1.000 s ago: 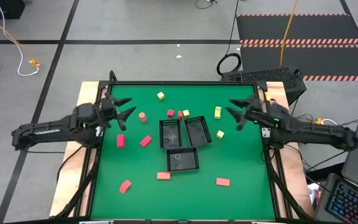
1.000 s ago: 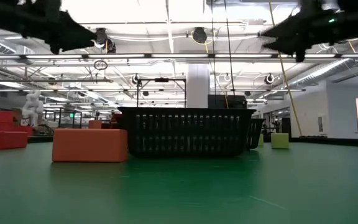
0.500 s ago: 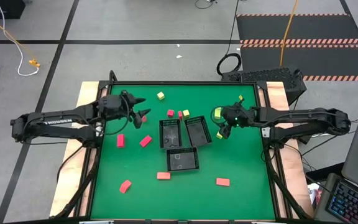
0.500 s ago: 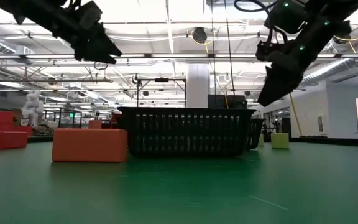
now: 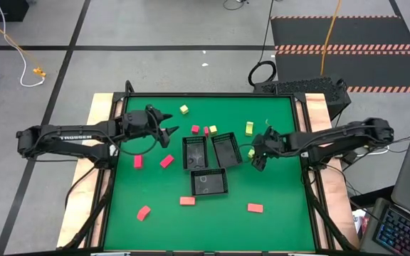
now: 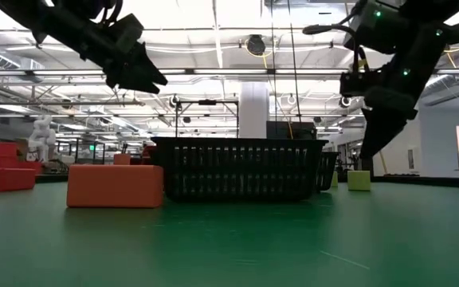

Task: Sort & place blocks by color
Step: Put the green block into the top right black bin, then put the red block into the top left black bin

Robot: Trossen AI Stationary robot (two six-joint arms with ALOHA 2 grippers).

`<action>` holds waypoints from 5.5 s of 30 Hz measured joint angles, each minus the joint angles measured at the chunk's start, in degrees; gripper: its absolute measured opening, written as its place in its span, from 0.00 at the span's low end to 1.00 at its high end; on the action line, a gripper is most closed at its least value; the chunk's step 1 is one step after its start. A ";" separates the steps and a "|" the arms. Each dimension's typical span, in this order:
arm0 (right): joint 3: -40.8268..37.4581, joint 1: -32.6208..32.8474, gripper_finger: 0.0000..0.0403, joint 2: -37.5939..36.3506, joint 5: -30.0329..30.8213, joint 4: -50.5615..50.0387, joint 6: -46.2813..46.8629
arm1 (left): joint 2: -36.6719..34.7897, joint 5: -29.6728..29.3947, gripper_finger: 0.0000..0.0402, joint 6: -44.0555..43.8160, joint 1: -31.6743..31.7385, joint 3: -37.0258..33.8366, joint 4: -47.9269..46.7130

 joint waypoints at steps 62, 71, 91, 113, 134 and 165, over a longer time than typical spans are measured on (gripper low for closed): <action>0.17 1.04 0.29 3.78 -0.54 32.76 -15.65 | 0.08 -0.55 0.69 -0.54 0.07 -0.09 0.91; 0.17 1.04 0.29 4.38 -1.66 33.22 -14.07 | 0.08 -0.53 0.69 -2.45 0.05 -0.09 0.32; 0.17 1.04 0.84 4.40 -1.49 38.10 -15.40 | 0.08 1.32 0.69 -16.16 -7.03 -0.09 -21.64; 0.17 1.01 0.84 4.40 -0.06 39.16 -17.74 | 20.70 1.43 0.69 -36.35 -18.75 0.11 -25.77; 0.17 1.01 0.84 4.40 -0.04 38.32 -17.56 | 24.56 1.69 0.69 -40.18 -20.31 1.90 -21.10; 0.17 1.01 0.84 4.40 0.15 36.40 -17.09 | 13.44 2.83 0.16 -23.38 -15.36 5.40 -23.19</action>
